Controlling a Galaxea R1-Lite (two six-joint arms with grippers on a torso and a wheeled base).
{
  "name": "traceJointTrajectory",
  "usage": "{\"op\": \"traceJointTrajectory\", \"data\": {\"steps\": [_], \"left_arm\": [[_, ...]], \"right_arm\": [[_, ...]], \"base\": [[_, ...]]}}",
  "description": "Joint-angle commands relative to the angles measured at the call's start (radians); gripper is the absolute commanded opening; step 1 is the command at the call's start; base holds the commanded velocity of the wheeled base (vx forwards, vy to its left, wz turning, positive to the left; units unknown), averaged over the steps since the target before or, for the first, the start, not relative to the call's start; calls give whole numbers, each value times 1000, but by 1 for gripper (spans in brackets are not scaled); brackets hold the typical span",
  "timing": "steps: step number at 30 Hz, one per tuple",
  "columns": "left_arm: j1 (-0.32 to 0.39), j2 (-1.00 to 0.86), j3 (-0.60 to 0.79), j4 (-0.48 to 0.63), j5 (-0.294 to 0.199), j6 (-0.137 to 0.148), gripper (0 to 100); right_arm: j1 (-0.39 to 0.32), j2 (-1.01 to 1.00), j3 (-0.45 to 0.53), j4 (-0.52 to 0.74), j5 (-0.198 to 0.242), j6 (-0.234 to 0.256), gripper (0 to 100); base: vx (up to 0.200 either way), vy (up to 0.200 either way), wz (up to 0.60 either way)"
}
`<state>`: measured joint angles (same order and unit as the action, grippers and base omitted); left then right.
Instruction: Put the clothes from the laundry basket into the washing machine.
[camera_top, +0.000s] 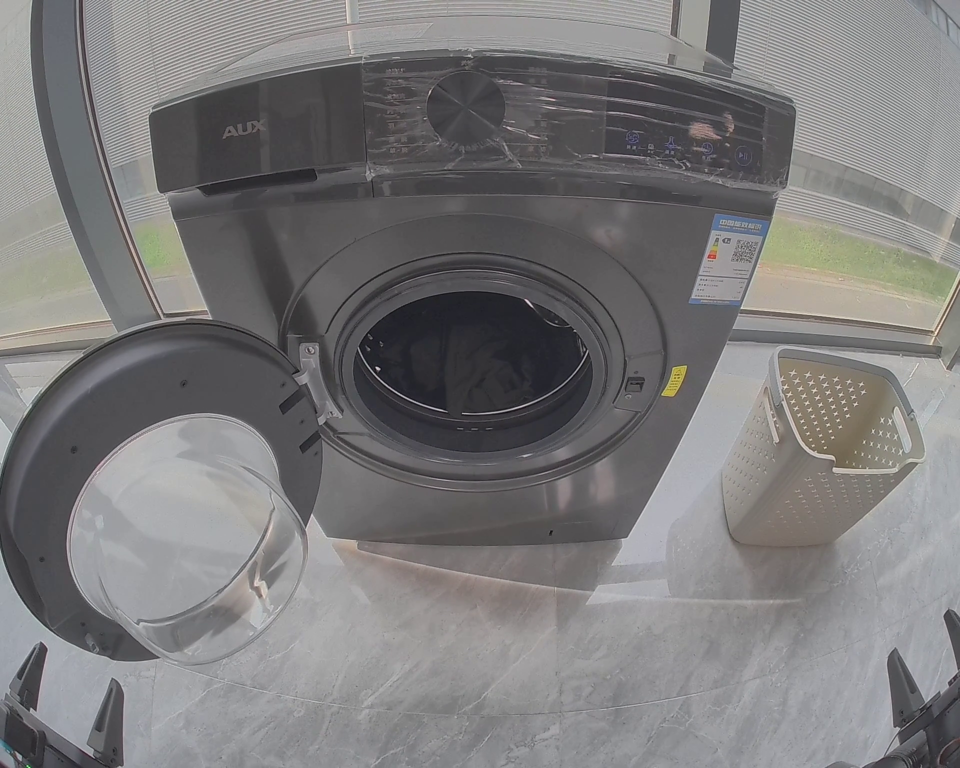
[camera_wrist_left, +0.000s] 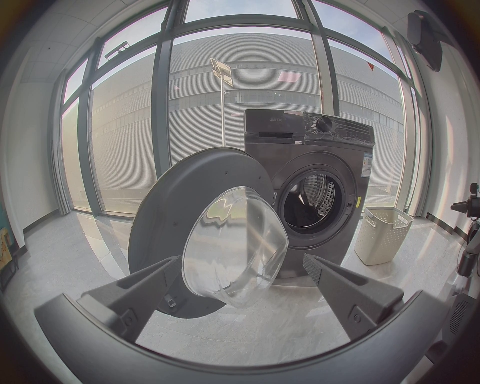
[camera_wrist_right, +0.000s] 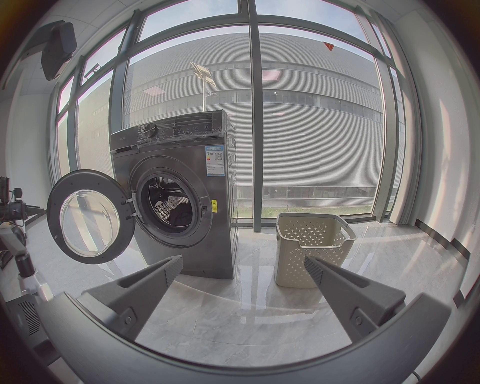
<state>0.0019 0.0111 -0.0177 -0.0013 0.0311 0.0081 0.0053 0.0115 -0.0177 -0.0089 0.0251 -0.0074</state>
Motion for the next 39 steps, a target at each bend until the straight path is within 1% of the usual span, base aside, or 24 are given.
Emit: {"op": "traceJointTrajectory", "data": {"steps": [1, 4, 20, 26, 29, 38, 39], "left_arm": [[1, -10, 16, 0, 1, -3, 100], [1, -10, 16, 0, 3, -11, 100], [0, -10, 16, 0, 3, -10, 100], [1, -10, 16, 0, 3, -10, 100], [1, -10, 16, 0, 3, -10, 100], [1, -10, 16, 0, 3, -8, 100], [1, -10, 16, 0, 3, -8, 100]], "right_arm": [[1, -11, 18, 0, 1, 1, 100], [1, -11, 18, 0, -1, 3, 100], [1, -11, 18, 0, -2, 3, 100], [1, -11, 18, 0, -2, 3, 100], [1, -11, 18, 0, -2, 3, 100], [1, -11, 18, 0, -2, 3, 100], [1, -11, 18, 0, -2, 3, 100]], "base": [[0, 200, 0], [0, 200, 0], [0, 200, 0], [0, 0, 0], [-200, 0, 0], [0, 0, 0], [0, 200, 0]]}}
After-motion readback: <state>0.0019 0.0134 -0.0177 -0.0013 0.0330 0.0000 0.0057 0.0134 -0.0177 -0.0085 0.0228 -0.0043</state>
